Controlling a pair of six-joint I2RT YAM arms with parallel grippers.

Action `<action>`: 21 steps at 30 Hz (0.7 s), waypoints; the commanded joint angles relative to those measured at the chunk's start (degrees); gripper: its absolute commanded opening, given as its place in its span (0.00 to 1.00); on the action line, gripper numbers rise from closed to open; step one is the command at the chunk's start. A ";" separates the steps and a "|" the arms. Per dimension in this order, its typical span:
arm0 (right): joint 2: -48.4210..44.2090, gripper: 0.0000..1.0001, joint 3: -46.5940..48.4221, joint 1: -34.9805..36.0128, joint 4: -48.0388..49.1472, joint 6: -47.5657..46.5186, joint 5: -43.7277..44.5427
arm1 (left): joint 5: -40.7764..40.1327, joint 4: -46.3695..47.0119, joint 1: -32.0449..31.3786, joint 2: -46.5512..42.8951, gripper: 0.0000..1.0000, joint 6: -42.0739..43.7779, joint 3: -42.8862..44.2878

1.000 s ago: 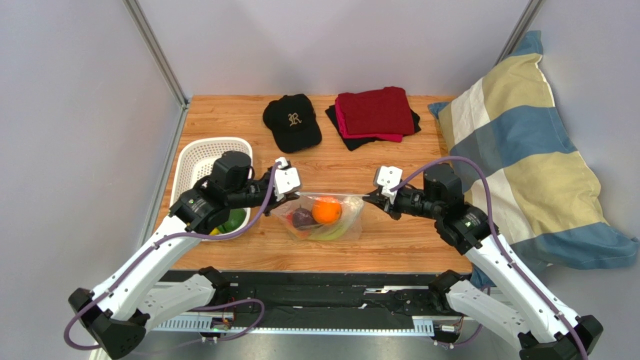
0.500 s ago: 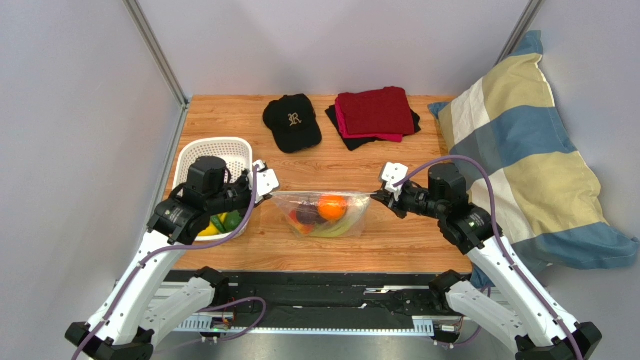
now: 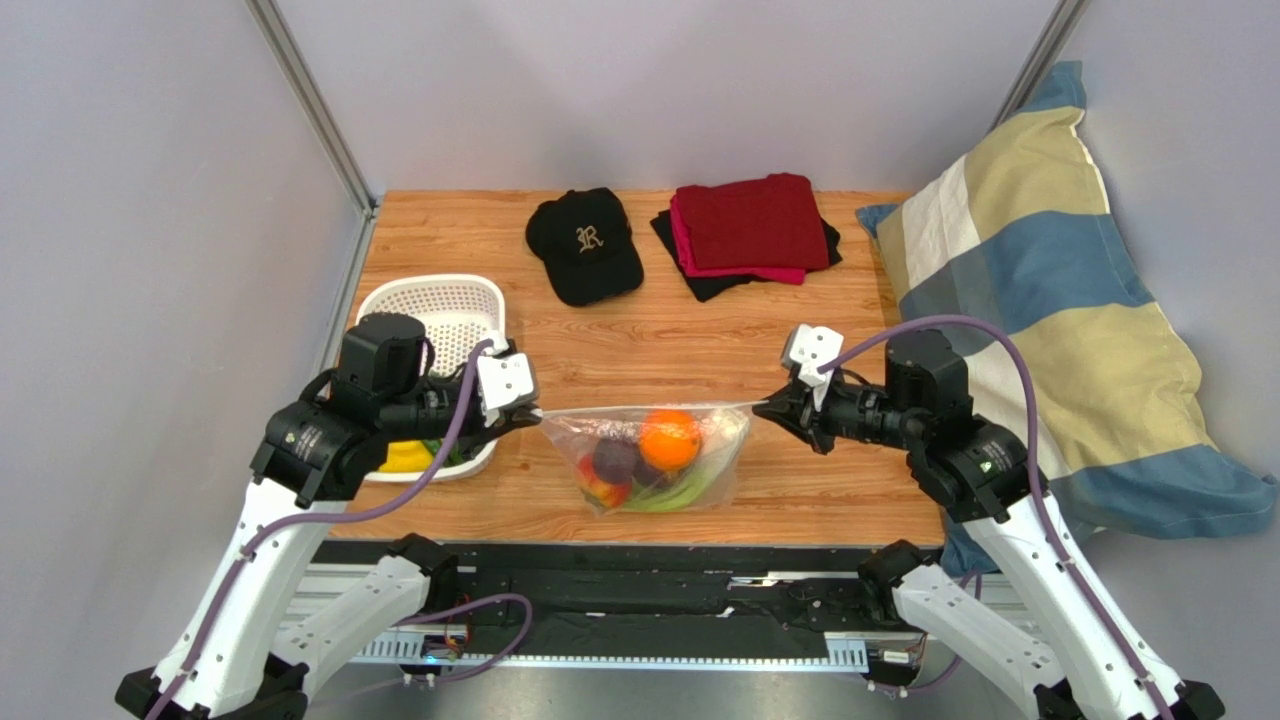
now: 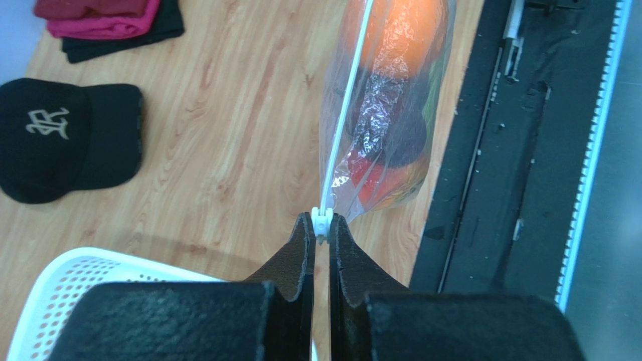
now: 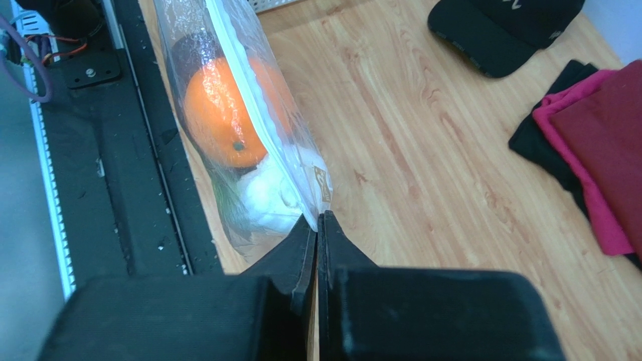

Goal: Place the food in the zip-top bag and seal the zipper
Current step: Place the zipper food storage bag at the center of the board.

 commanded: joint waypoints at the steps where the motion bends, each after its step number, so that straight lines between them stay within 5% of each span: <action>1: 1.08 0.00 0.00 -0.63 -2.63 3.44 3.64 | 1.13 -2.82 0.82 3.52 0.00 -2.41 -1.42; 14: 27.70 0.00 2.36 -6.34 10.47 1.34 17.28 | -14.43 28.54 0.91 27.86 0.00 -12.18 -5.75; 21: 43.70 0.00 12.64 -10.82 10.83 0.90 15.61 | -17.24 30.86 2.58 42.70 0.01 -13.77 2.69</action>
